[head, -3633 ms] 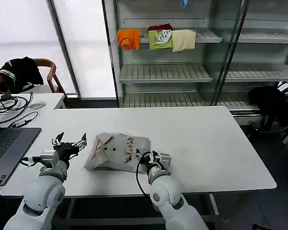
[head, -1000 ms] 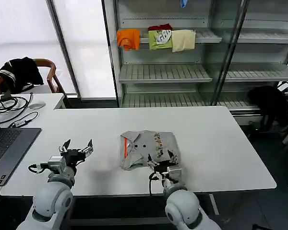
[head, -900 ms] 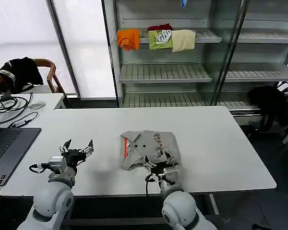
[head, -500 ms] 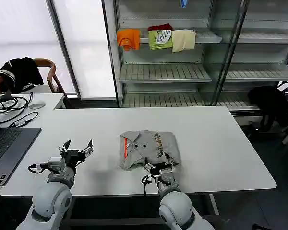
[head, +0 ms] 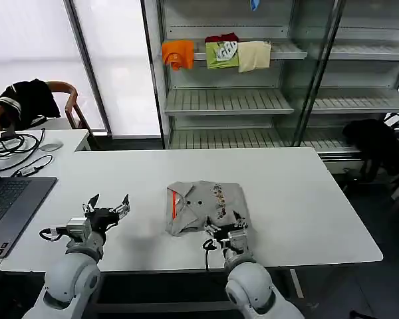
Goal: Fold and organize the clothes.
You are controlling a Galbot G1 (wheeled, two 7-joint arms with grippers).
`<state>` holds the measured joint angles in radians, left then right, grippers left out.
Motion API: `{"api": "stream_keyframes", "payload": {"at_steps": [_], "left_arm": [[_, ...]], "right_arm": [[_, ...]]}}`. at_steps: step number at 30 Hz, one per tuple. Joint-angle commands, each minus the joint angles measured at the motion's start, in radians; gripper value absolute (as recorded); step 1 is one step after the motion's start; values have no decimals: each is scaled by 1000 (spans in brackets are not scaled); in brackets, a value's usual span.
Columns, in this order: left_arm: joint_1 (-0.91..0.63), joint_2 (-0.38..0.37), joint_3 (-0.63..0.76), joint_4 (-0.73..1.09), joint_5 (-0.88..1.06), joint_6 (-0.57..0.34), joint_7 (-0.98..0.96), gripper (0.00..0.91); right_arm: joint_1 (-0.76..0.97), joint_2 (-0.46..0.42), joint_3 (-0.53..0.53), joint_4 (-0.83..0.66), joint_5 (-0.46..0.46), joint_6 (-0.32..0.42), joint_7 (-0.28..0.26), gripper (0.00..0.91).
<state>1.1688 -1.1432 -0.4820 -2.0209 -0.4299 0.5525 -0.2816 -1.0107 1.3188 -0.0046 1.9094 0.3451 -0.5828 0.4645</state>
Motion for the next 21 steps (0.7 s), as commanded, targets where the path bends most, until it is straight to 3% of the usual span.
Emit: {"api": "stream_keyframes", "payload": {"at_steps": [1, 8, 11, 17, 19, 21], "left_arm": [[1, -7, 5, -6, 1, 3, -2, 907], [14, 0, -2, -17, 0, 7, -2, 907], [21, 3, -9, -25, -4, 7, -2, 907], [33, 1, -11, -32, -11, 7, 0, 907], [34, 2, -10, -33, -12, 7, 0, 907], [33, 3, -10, -33, -14, 9, 0, 907]], "right_arm": [[145, 48, 78, -6, 67, 4, -2, 907], [302, 220, 54, -230, 70, 3, 1, 907], [353, 275, 53, -351, 13, 6, -18, 907], [416, 333, 62, -534, -71, 131, -106, 907], [424, 339, 59, -556, -78, 128, -103, 907], [426, 339, 54, -569, -87, 78, -85, 907]]}}
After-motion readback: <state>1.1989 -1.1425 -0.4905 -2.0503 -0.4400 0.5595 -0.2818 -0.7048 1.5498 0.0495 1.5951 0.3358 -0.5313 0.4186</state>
